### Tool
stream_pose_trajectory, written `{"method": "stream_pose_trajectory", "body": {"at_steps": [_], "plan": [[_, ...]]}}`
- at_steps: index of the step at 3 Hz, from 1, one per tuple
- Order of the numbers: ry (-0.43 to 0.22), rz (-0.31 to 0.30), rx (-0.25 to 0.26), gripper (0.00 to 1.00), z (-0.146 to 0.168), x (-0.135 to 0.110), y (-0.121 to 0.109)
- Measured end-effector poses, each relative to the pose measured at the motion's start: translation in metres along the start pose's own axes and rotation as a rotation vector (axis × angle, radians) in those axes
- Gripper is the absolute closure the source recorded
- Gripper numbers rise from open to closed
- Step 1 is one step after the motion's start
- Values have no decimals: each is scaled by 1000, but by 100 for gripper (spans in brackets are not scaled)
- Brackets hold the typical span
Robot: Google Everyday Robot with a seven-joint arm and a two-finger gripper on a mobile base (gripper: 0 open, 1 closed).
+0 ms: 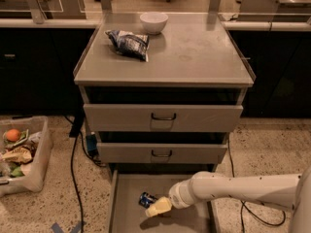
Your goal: Pick pepsi can from bottom drawer and place on counter
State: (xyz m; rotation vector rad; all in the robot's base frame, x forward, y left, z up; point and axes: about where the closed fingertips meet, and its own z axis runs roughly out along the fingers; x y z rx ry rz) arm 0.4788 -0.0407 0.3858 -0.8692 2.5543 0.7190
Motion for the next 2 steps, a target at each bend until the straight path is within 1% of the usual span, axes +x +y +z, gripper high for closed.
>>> {"method": "stream_pose_trajectory", "body": {"at_steps": [1, 2], "plan": [[-21, 3, 6, 0, 4, -4, -2], [22, -41, 40, 0, 11, 5, 1]]}}
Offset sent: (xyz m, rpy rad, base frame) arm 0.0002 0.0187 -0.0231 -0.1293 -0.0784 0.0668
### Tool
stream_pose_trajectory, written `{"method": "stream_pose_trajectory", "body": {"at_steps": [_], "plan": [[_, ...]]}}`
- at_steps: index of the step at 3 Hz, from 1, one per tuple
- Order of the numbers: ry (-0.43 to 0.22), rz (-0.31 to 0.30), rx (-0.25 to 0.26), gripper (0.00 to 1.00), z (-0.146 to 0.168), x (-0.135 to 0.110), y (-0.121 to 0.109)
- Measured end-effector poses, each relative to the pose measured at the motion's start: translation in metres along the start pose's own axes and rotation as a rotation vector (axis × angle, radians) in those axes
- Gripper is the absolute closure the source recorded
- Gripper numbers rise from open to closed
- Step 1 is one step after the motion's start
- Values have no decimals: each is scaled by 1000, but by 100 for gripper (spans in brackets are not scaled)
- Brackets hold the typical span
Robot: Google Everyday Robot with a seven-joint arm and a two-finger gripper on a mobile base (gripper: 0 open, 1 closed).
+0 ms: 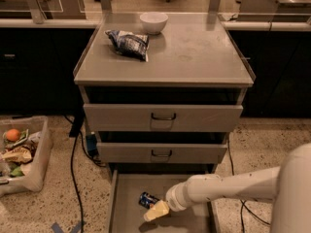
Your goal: Pick pepsi can from bottom drawer and place on counter
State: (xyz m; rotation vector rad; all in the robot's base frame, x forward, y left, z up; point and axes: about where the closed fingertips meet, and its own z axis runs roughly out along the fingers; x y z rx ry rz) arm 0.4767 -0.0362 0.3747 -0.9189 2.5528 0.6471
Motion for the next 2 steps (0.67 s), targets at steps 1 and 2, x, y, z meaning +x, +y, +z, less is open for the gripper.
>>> {"method": "stream_pose_trajectory", "body": {"at_steps": [1, 2], "plan": [[38, 11, 48, 0, 41, 7, -20], [74, -32, 56, 0, 55, 3, -19]]}}
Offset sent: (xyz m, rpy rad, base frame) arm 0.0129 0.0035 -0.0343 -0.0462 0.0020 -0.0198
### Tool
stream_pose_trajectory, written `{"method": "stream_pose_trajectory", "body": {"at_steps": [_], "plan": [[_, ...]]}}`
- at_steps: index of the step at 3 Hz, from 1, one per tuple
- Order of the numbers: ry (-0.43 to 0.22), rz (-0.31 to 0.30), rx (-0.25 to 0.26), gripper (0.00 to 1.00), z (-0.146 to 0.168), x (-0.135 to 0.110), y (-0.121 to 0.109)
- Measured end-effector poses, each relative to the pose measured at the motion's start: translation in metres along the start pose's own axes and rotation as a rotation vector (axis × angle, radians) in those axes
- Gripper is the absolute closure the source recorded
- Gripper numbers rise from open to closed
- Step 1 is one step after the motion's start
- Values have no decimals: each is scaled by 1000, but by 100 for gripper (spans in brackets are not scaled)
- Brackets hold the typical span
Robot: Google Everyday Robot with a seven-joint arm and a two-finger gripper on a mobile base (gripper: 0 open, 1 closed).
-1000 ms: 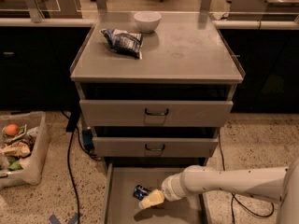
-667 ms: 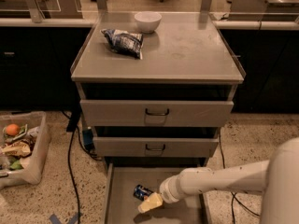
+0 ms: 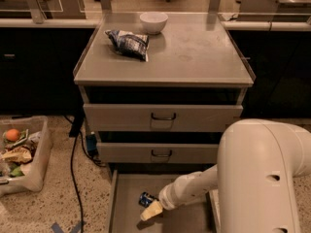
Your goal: Pick pepsi can from bottom drawer and place on counter
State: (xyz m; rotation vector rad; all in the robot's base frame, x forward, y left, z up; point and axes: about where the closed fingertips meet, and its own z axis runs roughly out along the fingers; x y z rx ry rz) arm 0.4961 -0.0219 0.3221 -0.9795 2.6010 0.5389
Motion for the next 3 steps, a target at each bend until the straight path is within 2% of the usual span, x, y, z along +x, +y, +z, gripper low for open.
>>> {"method": "stream_pose_trajectory", "body": {"at_steps": [1, 2, 3], "plan": [[0, 0, 0, 0, 0, 0, 0], [4, 36, 2, 0, 23, 8, 2], [21, 181, -41, 0, 83, 34, 11]]}}
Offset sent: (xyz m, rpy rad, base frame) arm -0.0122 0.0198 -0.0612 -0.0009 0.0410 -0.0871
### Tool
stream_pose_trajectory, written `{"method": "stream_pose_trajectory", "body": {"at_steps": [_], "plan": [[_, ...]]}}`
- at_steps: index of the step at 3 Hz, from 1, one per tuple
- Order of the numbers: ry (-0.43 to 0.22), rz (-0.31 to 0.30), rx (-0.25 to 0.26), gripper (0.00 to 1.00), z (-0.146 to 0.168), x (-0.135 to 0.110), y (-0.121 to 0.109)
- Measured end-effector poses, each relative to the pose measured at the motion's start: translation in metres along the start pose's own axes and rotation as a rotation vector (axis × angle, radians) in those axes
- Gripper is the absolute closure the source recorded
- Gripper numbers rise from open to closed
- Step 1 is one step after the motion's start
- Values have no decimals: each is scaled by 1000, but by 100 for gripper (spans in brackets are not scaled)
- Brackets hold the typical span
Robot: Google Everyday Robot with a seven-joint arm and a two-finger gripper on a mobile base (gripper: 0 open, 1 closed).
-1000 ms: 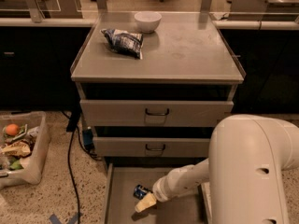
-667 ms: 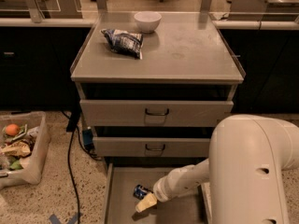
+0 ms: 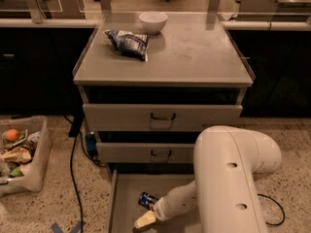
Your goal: Pick pepsi can from bottom drawer and place on counter
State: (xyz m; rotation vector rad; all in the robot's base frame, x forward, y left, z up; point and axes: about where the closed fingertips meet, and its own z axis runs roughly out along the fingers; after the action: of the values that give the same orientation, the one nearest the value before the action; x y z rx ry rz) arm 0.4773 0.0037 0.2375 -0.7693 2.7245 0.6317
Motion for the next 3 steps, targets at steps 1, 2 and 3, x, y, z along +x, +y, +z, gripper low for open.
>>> {"method": "stream_pose_trajectory", "body": {"at_steps": [1, 2, 3], "plan": [[0, 0, 0, 0, 0, 0, 0], [0, -19, -47, 0, 2, 7, 2], [-18, -53, -151, 0, 25, 13, 10]]}}
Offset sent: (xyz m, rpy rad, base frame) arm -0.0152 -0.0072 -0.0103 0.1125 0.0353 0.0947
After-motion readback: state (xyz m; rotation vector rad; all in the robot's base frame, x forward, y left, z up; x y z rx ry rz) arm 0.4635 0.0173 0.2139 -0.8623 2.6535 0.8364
